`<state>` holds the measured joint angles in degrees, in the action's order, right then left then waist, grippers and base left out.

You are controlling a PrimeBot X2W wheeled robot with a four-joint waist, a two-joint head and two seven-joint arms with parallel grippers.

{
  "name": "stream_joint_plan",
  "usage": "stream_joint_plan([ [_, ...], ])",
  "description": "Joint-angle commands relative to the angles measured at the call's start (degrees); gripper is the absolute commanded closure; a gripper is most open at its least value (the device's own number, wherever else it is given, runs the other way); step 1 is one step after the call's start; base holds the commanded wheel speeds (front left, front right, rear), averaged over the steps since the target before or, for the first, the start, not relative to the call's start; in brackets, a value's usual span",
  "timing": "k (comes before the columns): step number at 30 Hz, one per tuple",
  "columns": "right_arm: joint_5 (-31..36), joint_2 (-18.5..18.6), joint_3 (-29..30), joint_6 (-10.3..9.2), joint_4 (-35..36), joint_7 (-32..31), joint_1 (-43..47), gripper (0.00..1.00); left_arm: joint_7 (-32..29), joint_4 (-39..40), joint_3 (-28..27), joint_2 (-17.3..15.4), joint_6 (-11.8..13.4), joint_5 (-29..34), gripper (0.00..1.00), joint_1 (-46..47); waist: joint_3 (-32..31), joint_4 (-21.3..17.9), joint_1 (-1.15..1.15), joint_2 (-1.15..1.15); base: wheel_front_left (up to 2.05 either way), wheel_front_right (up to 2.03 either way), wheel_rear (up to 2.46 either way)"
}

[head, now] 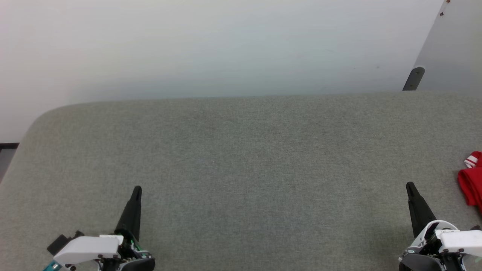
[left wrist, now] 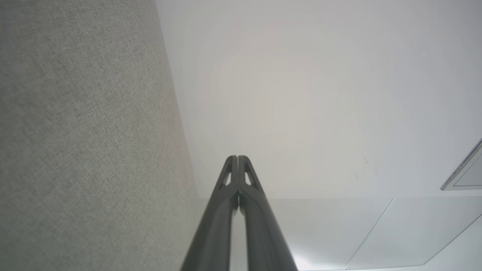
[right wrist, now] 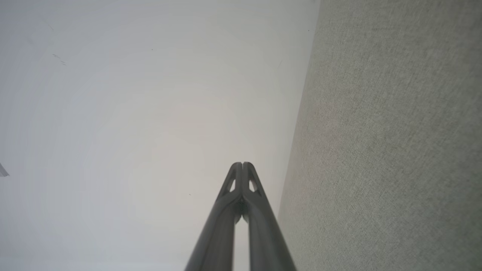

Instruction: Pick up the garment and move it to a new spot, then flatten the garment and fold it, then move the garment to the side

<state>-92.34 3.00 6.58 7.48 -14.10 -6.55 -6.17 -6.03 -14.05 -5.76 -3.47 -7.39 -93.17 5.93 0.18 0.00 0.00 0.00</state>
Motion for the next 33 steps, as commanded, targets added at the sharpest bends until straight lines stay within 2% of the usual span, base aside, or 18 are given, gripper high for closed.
stream_joint_plan([
  [1, -0.1, -0.3, 0.0, 0.02, 0.0, -0.1, -0.2, 1.0, -0.1, -0.1, -0.2, 0.1, -0.2, 0.3, 1.0, 0.6, 0.0, 0.0, 0.0, 0.0, 0.0, 0.0, 0.0],
  [33, -0.1, -0.3, 0.0, 0.02, 0.0, -0.1, -0.2, 1.0, -0.4, -0.1, -0.4, 0.3, -0.2, 0.4, 1.0, 0.6, 0.0, 0.0, 0.0, 0.0, 0.0, 0.0, 0.0],
])
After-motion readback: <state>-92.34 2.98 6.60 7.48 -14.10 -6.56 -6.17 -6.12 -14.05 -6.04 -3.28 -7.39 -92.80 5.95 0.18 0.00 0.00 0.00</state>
